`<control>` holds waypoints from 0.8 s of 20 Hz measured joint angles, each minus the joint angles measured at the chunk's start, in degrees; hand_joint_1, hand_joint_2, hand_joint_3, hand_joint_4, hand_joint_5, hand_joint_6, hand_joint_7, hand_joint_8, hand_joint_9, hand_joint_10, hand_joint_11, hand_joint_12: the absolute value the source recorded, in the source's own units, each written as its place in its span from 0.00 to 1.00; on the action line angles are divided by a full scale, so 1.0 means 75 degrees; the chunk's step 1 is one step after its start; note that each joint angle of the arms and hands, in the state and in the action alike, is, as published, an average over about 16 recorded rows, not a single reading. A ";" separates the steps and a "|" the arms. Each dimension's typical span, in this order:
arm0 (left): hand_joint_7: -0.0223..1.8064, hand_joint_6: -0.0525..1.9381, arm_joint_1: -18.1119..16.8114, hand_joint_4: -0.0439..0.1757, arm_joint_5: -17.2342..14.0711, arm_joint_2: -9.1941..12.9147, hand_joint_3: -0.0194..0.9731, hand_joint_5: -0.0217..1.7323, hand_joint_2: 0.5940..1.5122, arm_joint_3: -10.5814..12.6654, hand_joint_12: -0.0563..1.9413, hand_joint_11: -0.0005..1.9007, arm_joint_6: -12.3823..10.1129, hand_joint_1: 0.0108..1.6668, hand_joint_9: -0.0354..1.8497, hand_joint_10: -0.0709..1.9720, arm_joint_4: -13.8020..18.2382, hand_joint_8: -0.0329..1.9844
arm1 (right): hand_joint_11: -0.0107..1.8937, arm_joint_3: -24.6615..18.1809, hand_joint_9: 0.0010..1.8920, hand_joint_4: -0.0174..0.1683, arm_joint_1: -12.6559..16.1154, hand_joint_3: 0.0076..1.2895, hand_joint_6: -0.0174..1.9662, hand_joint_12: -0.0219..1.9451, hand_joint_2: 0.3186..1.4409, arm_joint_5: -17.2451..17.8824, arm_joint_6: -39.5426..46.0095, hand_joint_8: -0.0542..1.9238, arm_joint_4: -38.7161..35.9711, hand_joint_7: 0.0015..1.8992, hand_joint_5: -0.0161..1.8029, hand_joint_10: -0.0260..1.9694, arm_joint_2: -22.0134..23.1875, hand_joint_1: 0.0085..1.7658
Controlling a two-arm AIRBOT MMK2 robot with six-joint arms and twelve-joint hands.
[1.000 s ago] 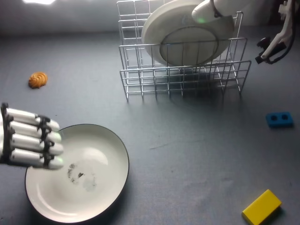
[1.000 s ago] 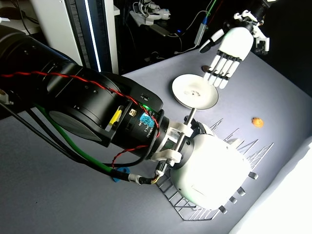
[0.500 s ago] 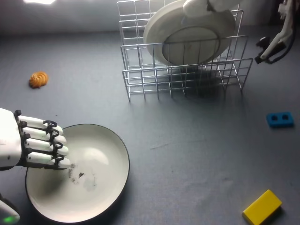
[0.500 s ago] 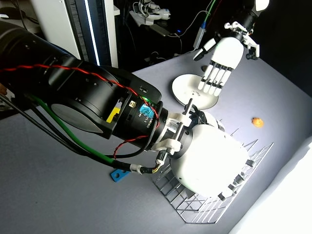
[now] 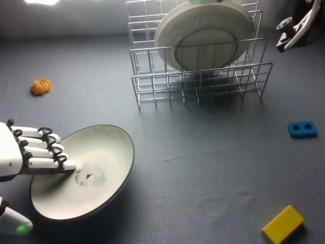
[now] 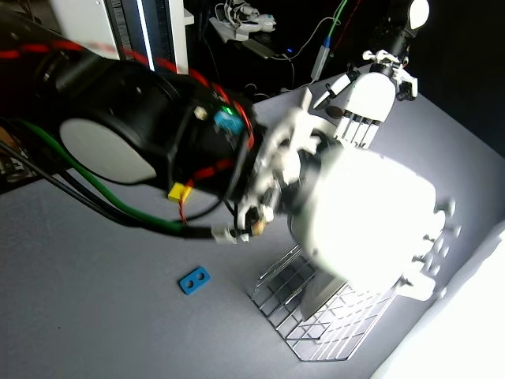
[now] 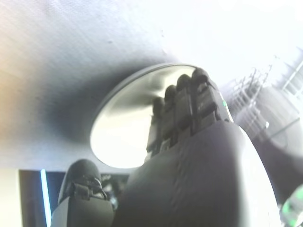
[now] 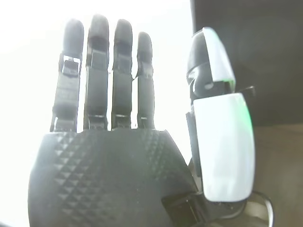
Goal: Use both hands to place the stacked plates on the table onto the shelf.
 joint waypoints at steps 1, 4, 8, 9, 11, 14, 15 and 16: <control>0.08 0.02 0.0080 0.17 0.0051 0.0003 0.03 0.08 0.57 -0.0005 0.14 0.01 -0.0003 0.01 0.07 0.03 -0.0084 0.01 | 0.10 -0.0161 0.21 0.06 -0.0040 0.00 0.01 0.27 0.62 0.0133 -0.0107 0.04 -0.0268 0.22 0.23 0.02 0.0032 0.54; 0.08 0.01 0.0302 0.16 0.0170 0.0035 0.03 0.07 0.57 -0.0031 0.14 0.01 -0.0011 0.01 0.07 0.02 -0.0259 0.01 | 0.07 -0.0649 0.14 0.07 -0.0228 0.00 0.01 0.19 0.56 0.0522 -0.0544 0.04 -0.1022 0.15 0.16 0.02 0.0106 0.57; 0.08 0.01 0.0531 0.15 0.0259 0.0088 0.03 0.07 0.57 -0.0074 0.14 0.01 -0.0022 0.01 0.06 0.02 -0.0391 0.01 | 0.03 -0.1204 0.05 0.07 -0.0606 0.00 0.01 0.09 0.50 0.0900 -0.1341 0.04 -0.1730 0.05 0.07 0.02 0.0082 0.62; 0.07 0.01 0.0570 0.15 0.0273 0.0102 0.03 0.06 0.57 -0.0087 0.14 0.01 -0.0024 0.01 0.06 0.01 -0.0406 0.01 | 0.03 -0.1314 0.03 0.08 -0.0722 0.00 0.01 0.06 0.48 0.0959 -0.1609 0.04 -0.1846 0.03 0.05 0.02 0.0045 0.63; 0.07 0.01 0.0630 0.15 0.0298 0.0128 0.03 0.06 0.57 -0.0112 0.14 0.01 -0.0027 0.01 0.05 0.01 -0.0427 0.01 | 0.02 -0.1508 0.01 0.08 -0.0972 0.00 0.01 0.03 0.46 0.1056 -0.2204 0.04 -0.2015 0.01 0.02 0.02 -0.0053 0.65; 0.06 0.01 0.0682 0.15 0.0343 0.0160 0.03 0.06 0.58 -0.0147 0.14 0.01 -0.0029 0.01 0.05 0.01 -0.0439 0.01 | 0.02 -0.1713 0.01 0.10 -0.1346 0.00 0.01 0.02 0.45 0.1148 -0.3123 0.04 -0.2087 0.01 0.02 0.02 -0.0264 0.68; 0.06 0.01 0.0694 0.15 0.0357 0.0167 0.03 0.06 0.58 -0.0157 0.14 0.01 -0.0029 0.01 0.05 0.01 -0.0441 0.01 | 0.03 -0.1752 0.01 0.10 -0.1464 0.00 0.01 0.02 0.45 0.1173 -0.3415 0.04 -0.2083 0.01 0.02 0.02 -0.0354 0.68; 0.06 0.01 0.0704 0.15 0.0369 0.0173 0.03 0.06 0.58 -0.0166 0.14 0.01 -0.0028 0.01 0.05 0.01 -0.0444 0.01 | 0.03 -0.1773 0.01 0.11 -0.1579 0.00 0.01 0.03 0.45 0.1195 -0.3688 0.04 -0.2078 0.01 0.02 0.02 -0.0455 0.69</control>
